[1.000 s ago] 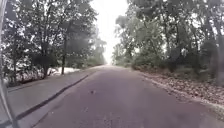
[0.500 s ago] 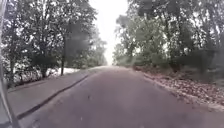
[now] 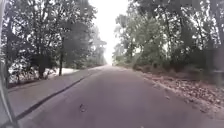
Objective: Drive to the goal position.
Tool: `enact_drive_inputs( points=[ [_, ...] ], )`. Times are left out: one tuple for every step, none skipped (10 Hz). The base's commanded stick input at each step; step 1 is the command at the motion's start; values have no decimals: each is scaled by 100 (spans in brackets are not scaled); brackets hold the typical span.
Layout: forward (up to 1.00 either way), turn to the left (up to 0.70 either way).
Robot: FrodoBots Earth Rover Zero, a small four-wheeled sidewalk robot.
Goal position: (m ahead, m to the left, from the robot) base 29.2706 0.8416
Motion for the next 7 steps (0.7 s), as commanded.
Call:
enact_drive_inputs(
  points=[
    [70,0],
    [70,0],
    [70,0],
    [70,0],
    [70,0],
    [70,0],
    [70,0]
  ],
)
